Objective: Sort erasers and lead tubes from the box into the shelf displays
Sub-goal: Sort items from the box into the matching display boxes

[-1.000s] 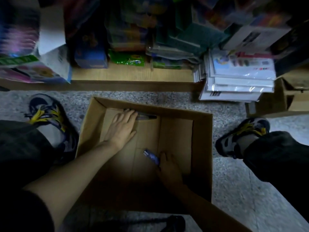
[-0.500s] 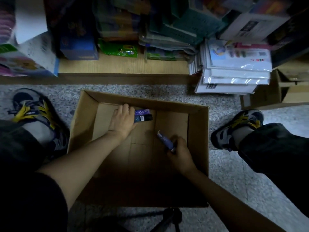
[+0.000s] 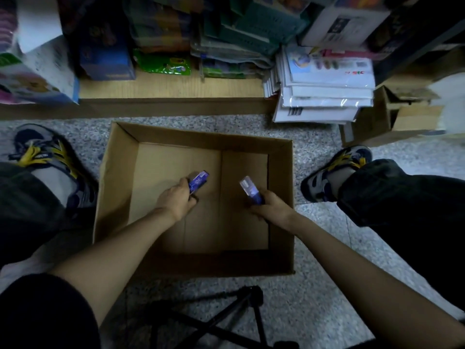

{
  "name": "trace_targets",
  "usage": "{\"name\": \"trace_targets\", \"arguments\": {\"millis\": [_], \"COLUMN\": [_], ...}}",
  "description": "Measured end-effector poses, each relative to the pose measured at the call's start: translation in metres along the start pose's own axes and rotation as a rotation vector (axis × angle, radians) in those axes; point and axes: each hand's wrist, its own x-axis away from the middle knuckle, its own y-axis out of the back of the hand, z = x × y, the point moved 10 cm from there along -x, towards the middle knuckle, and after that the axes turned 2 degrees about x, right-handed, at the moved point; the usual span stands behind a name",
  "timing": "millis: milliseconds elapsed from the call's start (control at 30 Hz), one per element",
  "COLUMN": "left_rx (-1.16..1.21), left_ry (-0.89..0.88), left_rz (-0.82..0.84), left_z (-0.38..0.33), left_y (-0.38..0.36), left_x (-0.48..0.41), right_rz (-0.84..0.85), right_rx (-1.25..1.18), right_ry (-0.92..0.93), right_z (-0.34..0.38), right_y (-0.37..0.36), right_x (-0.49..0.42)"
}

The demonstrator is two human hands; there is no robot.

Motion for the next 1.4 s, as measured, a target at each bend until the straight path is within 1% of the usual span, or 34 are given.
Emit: {"name": "trace_targets", "arguments": {"millis": [67,167,233,300,400,567,633,700,733,833,867,933,967,1033,1100,1133,1200,1300,1400], "left_rx": [0.071,0.156,0.179,0.206,0.196,0.237,0.266,0.317,0.342,0.407,0.445,0.532,0.571,0.646,0.72,0.768,0.849,0.842,0.756], "left_ry": [-0.002,0.033,0.067,0.104,0.133,0.142,0.134,0.125,0.12,0.085,0.058,-0.005,-0.039,-0.119,-0.182,-0.209,-0.276,-0.412,-0.51], "left_rz": [0.03,0.068,0.09,0.079,0.034,-0.018,-0.023,-0.025,-0.027,-0.009,0.016,0.047,0.025,-0.108,-0.264,-0.315,-0.366,-0.36,-0.28], "left_z": [0.006,0.023,0.038,0.052,0.064,0.064,0.059,0.054,0.05,0.032,0.021,-0.007,-0.021,-0.049,-0.072,-0.082,-0.101,-0.131,-0.158], "left_y": [-0.007,-0.016,-0.02,-0.017,-0.008,0.004,0.006,0.008,0.009,0.014,0.016,0.025,0.034,0.065,0.102,0.12,0.153,0.196,0.227], "left_x": [0.017,0.041,0.054,0.064,0.074,0.079,0.079,0.08,0.08,0.082,0.084,0.088,0.091,0.1,0.112,0.118,0.132,0.155,0.176], "right_rz": [0.08,0.293,0.39,0.407,0.375,0.398,0.371,0.3,0.262,0.174,0.126,0.022,-0.004,0.002,0.027,0.031,0.027,-0.01,-0.035], "right_rx": [0.169,0.588,0.751,0.788,0.838,0.868,0.91,0.882,0.81,0.399,0.293,0.166,0.118,0.036,0.001,-0.008,-0.012,0.055,0.083], "right_ry": [0.013,0.032,0.02,0.018,0.088,0.135,0.162,0.175,0.167,0.127,0.129,0.173,0.199,0.225,0.281,0.331,0.422,0.516,0.582], "right_z": [-0.008,-0.028,-0.042,-0.051,-0.054,-0.056,-0.054,-0.048,-0.043,-0.016,-0.003,0.028,0.044,0.072,0.101,0.117,0.149,0.188,0.222], "right_y": [-0.019,-0.057,-0.073,-0.079,-0.084,-0.093,-0.092,-0.088,-0.083,-0.06,-0.047,-0.018,-0.006,0.01,0.023,0.03,0.046,0.071,0.093], "right_x": [0.0,0.002,0.006,0.008,0.011,0.012,0.011,0.011,0.01,0.012,0.015,0.023,0.03,0.046,0.068,0.081,0.108,0.143,0.172]}}
